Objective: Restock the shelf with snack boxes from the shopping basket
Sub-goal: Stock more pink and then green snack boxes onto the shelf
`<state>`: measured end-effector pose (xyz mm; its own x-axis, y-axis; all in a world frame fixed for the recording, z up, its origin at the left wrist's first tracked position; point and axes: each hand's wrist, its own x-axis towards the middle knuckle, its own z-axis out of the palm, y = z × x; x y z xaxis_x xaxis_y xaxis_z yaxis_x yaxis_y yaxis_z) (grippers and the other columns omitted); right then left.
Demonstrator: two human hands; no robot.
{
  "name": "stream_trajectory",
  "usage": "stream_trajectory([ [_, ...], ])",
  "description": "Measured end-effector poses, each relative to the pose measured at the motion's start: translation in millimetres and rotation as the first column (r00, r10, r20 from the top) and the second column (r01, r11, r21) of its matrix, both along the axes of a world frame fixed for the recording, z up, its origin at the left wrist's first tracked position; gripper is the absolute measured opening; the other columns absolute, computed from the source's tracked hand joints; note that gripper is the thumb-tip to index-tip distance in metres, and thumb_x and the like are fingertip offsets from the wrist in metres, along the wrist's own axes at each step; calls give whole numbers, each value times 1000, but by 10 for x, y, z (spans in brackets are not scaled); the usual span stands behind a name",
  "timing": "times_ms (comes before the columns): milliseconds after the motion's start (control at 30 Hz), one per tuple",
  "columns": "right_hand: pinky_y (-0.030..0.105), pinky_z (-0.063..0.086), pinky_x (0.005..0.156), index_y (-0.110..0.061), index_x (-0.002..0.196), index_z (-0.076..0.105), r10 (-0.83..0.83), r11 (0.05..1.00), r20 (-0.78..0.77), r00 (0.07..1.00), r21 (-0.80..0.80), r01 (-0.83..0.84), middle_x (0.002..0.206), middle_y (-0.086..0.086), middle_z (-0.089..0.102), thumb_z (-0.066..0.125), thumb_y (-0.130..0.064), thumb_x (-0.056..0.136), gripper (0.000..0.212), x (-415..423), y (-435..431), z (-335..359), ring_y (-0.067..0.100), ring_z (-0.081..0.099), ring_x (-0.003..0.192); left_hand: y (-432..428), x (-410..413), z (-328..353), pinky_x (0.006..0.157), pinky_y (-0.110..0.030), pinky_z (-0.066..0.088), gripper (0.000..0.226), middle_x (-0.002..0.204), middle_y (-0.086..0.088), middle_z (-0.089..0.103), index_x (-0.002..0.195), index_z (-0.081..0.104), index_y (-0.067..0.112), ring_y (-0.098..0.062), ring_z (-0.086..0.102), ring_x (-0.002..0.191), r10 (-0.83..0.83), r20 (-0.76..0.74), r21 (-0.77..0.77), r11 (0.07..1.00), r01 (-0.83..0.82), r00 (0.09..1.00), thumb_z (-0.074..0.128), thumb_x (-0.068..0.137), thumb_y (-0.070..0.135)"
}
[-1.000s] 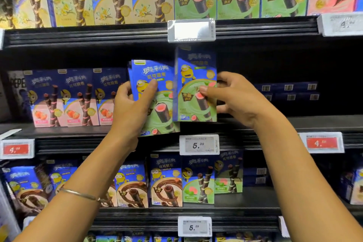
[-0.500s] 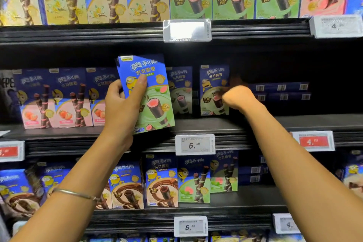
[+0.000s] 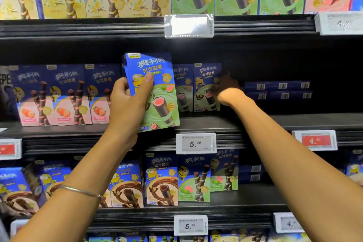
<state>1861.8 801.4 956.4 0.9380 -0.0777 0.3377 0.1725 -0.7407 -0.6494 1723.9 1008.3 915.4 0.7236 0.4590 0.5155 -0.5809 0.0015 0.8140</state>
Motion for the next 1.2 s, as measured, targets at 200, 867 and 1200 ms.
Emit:
stream_trajectory([
  [200, 47, 43, 113, -6, 157, 24, 36, 999, -12, 999, -11, -36, 153, 17, 45, 77, -24, 90, 87, 79, -26, -15, 37, 45, 140, -36, 32, 5, 61, -26, 61, 51, 101, 2, 81, 128, 57, 4, -15, 80, 85, 6, -4, -6, 1000, -6, 1000, 75, 95, 39],
  [867, 38, 64, 66, -21, 109, 66, 409, 849, 223, 885, 263, -458, 105, -1, 73, 74, -50, 86, 38, -1107, 52, -81, 14, 74, 91, -394, 87, 49, 68, -33, 64, 55, 103, -3, 81, 128, 56, 2, -21, 80, 89, -102, 1, -8, 995, 102, 995, 73, 95, 43],
  [1200, 36, 65, 69, -18, 111, 67, 475, 823, 187, 860, 253, -510, 100, -5, 76, 75, -31, 91, 26, -1179, -115, -53, 9, 74, 91, -610, 177, 43, 62, -24, 59, 38, 79, 13, 77, 104, 55, 17, -8, 77, 78, -135, 14, 2, 991, 135, 991, 55, 102, 55],
])
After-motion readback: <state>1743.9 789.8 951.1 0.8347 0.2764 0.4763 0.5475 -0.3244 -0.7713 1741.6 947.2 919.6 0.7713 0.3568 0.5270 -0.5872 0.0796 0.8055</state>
